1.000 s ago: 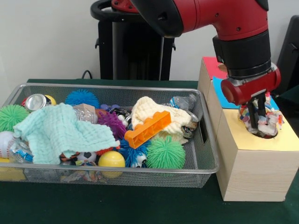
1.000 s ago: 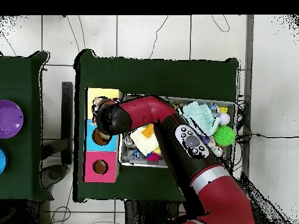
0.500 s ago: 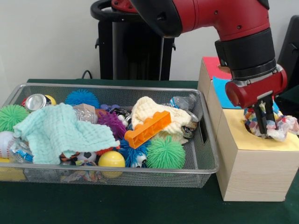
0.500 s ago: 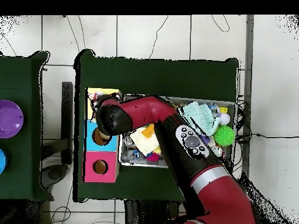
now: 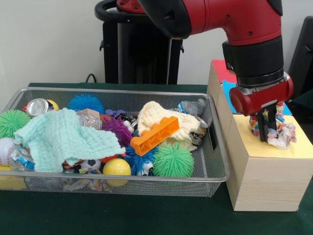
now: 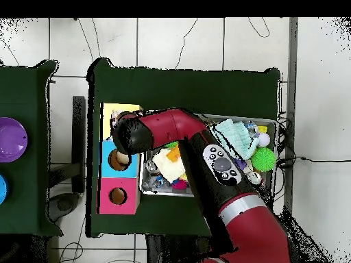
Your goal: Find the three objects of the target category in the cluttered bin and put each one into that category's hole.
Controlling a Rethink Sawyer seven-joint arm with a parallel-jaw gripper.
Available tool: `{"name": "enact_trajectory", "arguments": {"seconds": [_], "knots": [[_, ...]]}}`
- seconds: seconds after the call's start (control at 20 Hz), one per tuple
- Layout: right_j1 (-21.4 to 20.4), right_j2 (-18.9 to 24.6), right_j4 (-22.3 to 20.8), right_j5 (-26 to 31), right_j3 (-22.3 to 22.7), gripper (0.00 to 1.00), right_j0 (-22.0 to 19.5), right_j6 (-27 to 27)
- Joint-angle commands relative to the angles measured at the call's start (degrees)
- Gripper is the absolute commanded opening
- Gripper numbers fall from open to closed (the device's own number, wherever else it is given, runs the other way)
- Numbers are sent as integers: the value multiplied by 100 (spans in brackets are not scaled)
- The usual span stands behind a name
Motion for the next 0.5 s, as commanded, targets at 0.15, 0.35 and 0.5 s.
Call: {"name": "enact_trajectory", "arguments": {"seconds": [0.15, 0.35, 0.5], "knots": [[373, -319, 42, 1092, -238, 0, -71, -134], [426, -150, 127, 1083, -152, 0, -175, -185], [463, -105, 146, 959, -87, 0, -197, -175]]}}
